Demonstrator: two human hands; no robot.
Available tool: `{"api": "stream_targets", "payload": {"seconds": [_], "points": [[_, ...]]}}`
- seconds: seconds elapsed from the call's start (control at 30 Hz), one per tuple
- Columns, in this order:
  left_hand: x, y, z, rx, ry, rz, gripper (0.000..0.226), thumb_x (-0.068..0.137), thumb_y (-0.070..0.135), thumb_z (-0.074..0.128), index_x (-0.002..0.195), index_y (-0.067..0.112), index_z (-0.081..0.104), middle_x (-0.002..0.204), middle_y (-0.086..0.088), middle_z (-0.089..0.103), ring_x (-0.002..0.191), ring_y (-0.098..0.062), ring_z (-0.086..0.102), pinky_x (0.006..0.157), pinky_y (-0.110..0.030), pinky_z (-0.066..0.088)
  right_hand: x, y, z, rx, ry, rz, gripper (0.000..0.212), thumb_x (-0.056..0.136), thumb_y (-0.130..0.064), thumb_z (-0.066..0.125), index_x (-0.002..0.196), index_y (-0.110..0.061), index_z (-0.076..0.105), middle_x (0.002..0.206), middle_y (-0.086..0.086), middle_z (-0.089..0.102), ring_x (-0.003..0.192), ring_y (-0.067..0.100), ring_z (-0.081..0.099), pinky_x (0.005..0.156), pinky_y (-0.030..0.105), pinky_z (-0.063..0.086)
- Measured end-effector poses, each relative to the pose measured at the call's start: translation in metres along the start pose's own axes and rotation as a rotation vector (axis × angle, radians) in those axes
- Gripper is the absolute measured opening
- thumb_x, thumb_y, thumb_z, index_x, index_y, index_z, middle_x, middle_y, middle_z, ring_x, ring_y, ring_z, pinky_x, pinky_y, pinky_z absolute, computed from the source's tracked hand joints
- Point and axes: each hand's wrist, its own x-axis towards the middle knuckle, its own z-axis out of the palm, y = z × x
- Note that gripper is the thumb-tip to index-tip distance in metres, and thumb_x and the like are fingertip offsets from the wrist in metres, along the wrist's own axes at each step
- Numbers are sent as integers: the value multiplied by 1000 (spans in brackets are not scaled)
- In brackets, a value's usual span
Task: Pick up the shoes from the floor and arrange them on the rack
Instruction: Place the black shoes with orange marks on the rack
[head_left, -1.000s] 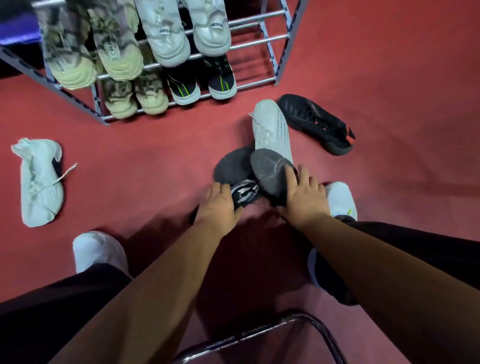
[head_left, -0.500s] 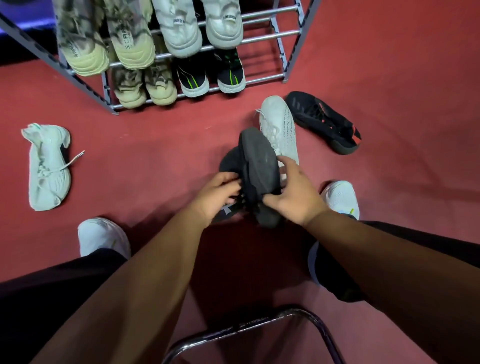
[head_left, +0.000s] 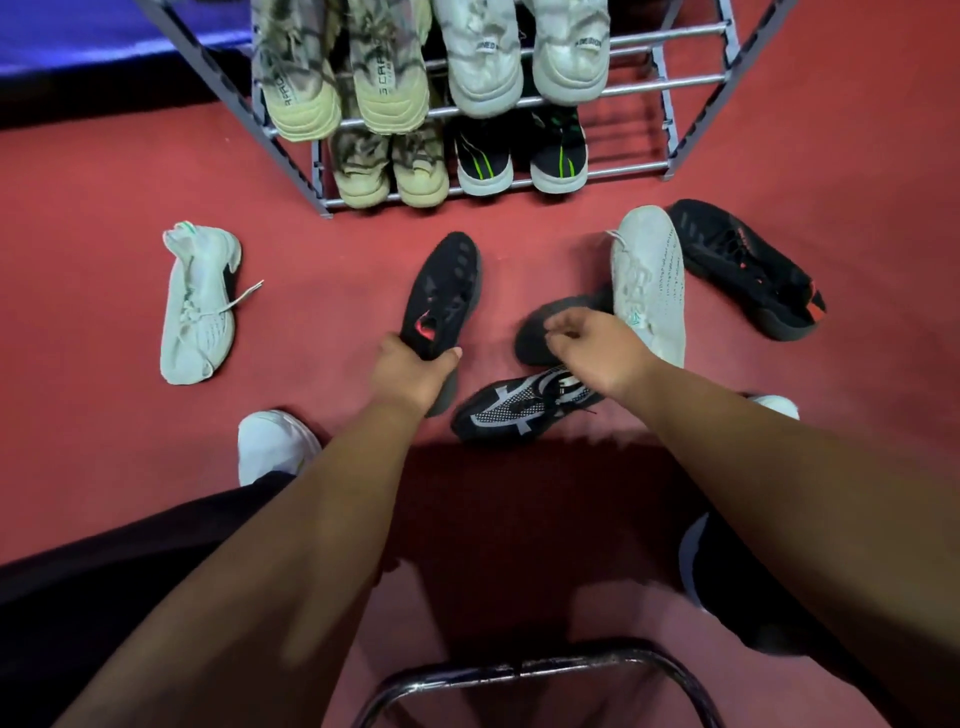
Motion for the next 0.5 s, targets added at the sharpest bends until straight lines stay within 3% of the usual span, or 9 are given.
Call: {"api": "stream_targets", "payload": {"seconds": [0.13,0.2,0.33,0.5], "points": [[15,-19,3,291,-46,1,80,84,36,80,143,3,36,145,-20,40,134,-39,49,114,-41,41,9,16,4,-250,6,-48,37,95,-22,63,130,-16,71,129,5,71,120,22,66,106,26,46],[15,-28,10,315,-41,-19,79,85,40,77,141,1,37,143,-23,42,132,-42,48,113,-45,42,13,24,4,-398,12,-84,41,91,-23,62,130,-14,70,130,10,67,123,29,62,109,33,46],[6,-42,24,330,21,29,71,89,37,72,139,0,38,140,-24,43,130,-45,45,113,-47,39,12,31,-9,-671,43,-88,43,89,-24,62,130,-10,65,126,12,60,123,36,55,100,43,51],[-15,-29,37,507,190,226,66,77,19,71,134,-1,46,140,-24,44,121,-44,46,106,-50,39,9,35,-13,-745,95,128,45,96,-32,56,133,-6,52,137,15,54,128,38,53,96,46,49]]}}
